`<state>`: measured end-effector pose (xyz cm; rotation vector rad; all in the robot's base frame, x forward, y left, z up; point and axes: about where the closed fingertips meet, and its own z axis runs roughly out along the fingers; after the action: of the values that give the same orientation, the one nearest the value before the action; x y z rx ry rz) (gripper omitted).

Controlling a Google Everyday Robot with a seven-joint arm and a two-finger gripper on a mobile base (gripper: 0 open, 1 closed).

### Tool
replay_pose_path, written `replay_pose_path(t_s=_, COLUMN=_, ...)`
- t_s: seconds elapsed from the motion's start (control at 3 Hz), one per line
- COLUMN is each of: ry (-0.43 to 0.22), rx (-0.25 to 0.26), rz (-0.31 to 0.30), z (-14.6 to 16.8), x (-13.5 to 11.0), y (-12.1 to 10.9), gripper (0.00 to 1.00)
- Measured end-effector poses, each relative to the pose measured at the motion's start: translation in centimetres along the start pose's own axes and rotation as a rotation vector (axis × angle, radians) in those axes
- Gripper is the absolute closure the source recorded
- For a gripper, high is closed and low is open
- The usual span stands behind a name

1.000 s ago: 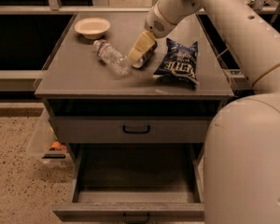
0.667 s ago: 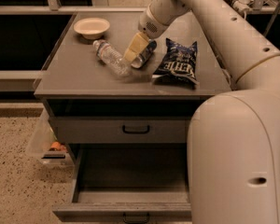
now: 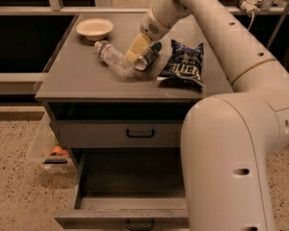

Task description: Place water bottle into middle drawer

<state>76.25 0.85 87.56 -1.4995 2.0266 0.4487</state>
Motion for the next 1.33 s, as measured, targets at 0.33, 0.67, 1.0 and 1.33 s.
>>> replay_pose_path(t_s=0.33, ry=-0.022, rx=0.01, rz=0.023, z=-1.4, x=-0.5, y=-0.3, gripper=0.0)
replay_pose_path(t_s=0.67, ry=-0.022, rx=0.011, rz=0.023, z=-1.5, x=-0.5, y=-0.3, gripper=0.0)
replay_pose_path(t_s=1.0, ry=-0.037, rx=-0.03, rz=0.035, z=-1.2, x=-1.4, y=1.4, gripper=0.0)
replay_pose_path(t_s=1.33, ry=-0.037, rx=-0.056, rz=0.033, z=-1.2, x=-2.5, y=3.1, gripper=0.0)
